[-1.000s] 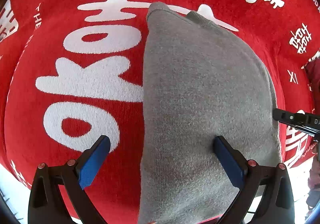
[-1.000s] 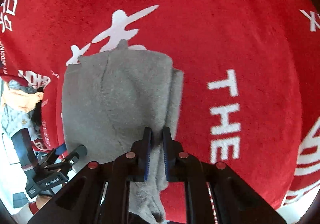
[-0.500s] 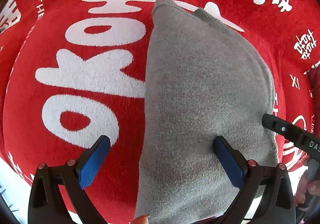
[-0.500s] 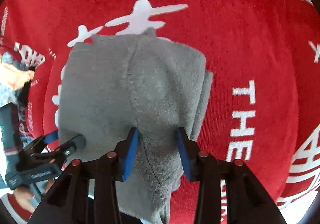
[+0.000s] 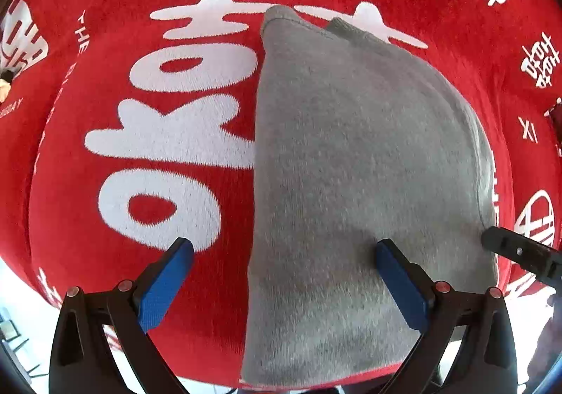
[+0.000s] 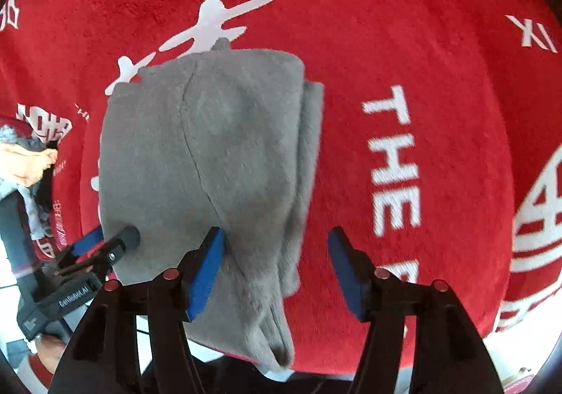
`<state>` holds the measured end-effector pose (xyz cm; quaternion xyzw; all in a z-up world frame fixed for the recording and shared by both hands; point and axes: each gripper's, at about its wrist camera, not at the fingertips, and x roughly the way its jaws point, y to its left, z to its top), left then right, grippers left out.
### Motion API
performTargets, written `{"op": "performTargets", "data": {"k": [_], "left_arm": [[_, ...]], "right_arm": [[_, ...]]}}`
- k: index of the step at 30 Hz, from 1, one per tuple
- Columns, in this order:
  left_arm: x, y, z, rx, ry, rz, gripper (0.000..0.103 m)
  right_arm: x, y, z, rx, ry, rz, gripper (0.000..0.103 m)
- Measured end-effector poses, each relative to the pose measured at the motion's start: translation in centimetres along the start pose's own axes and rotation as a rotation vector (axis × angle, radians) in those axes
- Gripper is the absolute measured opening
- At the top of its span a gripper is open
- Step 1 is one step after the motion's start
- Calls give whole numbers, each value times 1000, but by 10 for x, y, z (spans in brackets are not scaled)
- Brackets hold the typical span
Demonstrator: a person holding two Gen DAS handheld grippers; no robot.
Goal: Fold small clothes
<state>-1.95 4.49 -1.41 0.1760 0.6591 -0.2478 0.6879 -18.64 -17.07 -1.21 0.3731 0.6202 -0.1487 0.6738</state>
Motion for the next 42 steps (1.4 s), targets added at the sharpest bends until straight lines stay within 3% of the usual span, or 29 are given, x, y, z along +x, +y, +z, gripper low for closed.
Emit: {"op": "performTargets", "data": {"k": [9,15,20,28,34,42], "left_arm": [[-19,-11,-17,31,-1,-8,103],[-39,-16,-29,68,25,-25,103],[-66,-15,-37,87,7,-15,103],[-105,-15,-46,132,-38,43,103],[-123,-12,-53,131,-7,33,103],[-139,-11,-55,151,2,56,103]], "right_arm": [[-15,9,-26,-26,1,-92,76],[-39,31,-38,-86,-64,-154,83],[-60,50,-48,-87,-110,-120,88],[-79,76,-69,-136,-90,-199,89],[-92,85,-78,-145,-62,-281,89],[-104,89,-85,-131,-52,-306,89]]}}
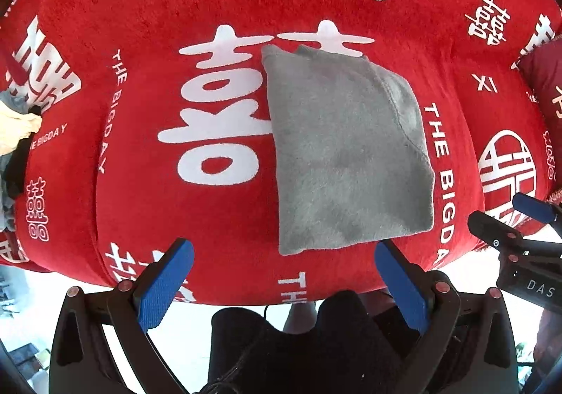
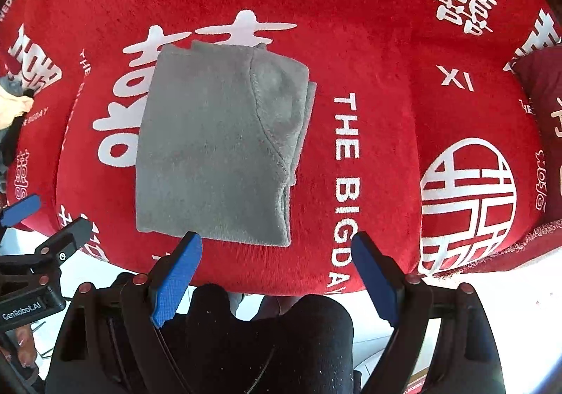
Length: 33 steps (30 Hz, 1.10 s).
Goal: Fold small clothes
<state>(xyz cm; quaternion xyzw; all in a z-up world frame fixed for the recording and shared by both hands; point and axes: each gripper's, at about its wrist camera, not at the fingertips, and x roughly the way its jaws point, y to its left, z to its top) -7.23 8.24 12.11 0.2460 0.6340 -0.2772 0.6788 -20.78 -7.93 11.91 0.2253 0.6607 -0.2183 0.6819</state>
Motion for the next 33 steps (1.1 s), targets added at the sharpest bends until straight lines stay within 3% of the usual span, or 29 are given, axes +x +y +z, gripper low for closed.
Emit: {"op": "performTargets", "data": {"k": [15,33], "left_arm": [[-3,7,7,-20,13,-5,103],[-6,11,11,-48,20,-6,103]], "right_arm": [[-2,10,7,9,16,-38,89],[-7,7,13,41,24,-8,89]]}}
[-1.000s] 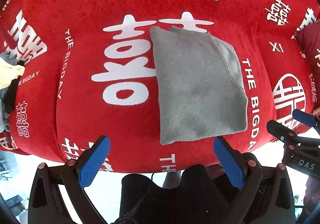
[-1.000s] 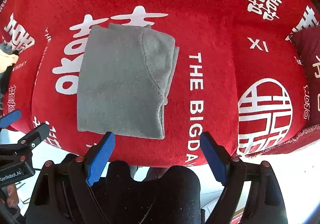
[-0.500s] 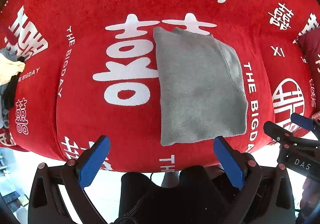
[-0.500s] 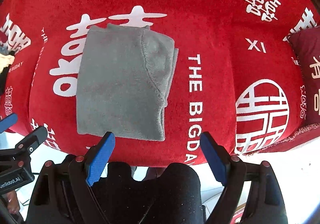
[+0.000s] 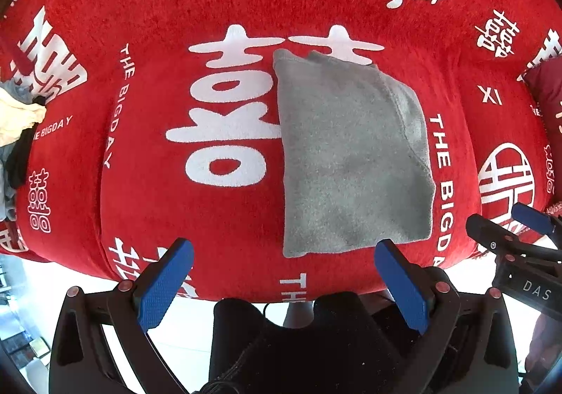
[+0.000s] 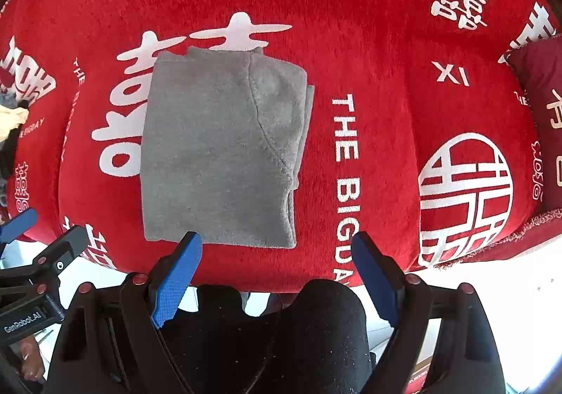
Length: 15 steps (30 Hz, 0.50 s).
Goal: Fold small clothes
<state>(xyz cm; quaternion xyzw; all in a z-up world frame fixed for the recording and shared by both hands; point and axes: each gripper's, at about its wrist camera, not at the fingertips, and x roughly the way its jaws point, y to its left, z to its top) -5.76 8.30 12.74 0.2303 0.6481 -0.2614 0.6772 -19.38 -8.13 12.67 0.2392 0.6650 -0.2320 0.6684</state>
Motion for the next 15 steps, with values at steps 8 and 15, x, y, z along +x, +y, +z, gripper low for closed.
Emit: {"op": "performTargets", "data": {"k": [8,15], "left_arm": [[1,-2,-2,19,-5,31,103],[1,-3,-6,25,-21,30,103]], "right_arm": [[-2,1,-4,-21,-20,-10,89],[-7,2,-2,-27,-62,-25,89]]}}
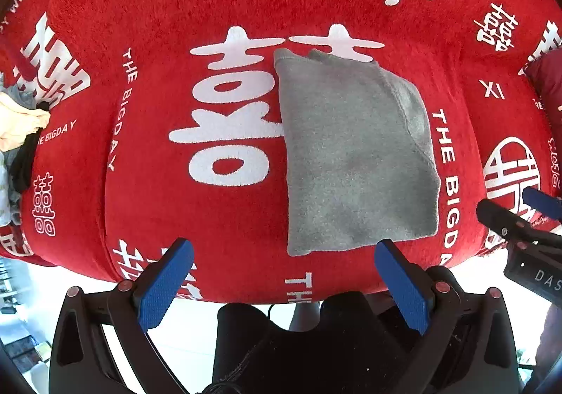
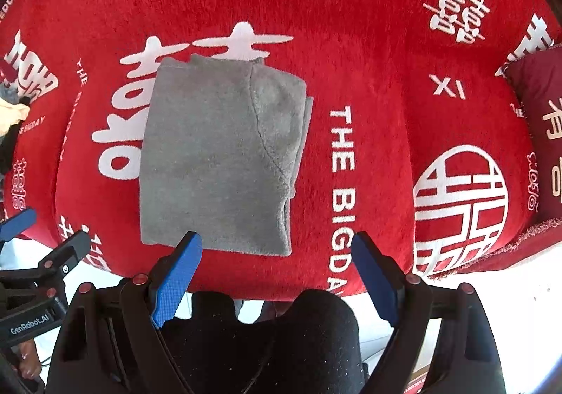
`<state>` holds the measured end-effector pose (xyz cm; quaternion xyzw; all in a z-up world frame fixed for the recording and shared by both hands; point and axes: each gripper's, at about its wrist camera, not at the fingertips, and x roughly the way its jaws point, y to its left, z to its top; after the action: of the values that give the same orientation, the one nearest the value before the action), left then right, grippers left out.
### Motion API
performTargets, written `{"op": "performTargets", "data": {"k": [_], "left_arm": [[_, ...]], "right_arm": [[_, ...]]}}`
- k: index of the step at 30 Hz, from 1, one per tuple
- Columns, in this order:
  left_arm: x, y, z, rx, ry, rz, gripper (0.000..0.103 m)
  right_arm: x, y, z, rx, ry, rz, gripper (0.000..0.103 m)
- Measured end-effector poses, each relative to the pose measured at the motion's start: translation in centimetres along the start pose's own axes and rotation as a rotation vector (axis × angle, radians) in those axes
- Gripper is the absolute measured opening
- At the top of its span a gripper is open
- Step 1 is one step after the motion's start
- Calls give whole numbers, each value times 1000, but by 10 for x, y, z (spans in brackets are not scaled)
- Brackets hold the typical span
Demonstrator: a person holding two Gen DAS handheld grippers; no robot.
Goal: Fold small clothes
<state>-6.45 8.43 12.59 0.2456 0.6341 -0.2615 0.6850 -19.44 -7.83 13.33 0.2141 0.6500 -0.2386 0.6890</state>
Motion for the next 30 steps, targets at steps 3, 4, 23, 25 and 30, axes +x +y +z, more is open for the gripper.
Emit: {"op": "performTargets", "data": {"k": [3,4,23,25,30], "left_arm": [[1,-1,-1,6,-12,4,103],[2,-1,-1,7,-14,4,103],[43,-3,5,-25,-50,7,103],[47,-3,6,-27,-51,5,103],[58,-4,6,-24,-55,-7,103]], "right_arm": [[-2,2,2,-15,-23,-18,89],[-2,3,2,-21,-28,-24,89],[35,0,7,3,-38,-32,89],[40,1,6,1,-35,-35,89],[51,1,6,1,-33,-38,89]]}}
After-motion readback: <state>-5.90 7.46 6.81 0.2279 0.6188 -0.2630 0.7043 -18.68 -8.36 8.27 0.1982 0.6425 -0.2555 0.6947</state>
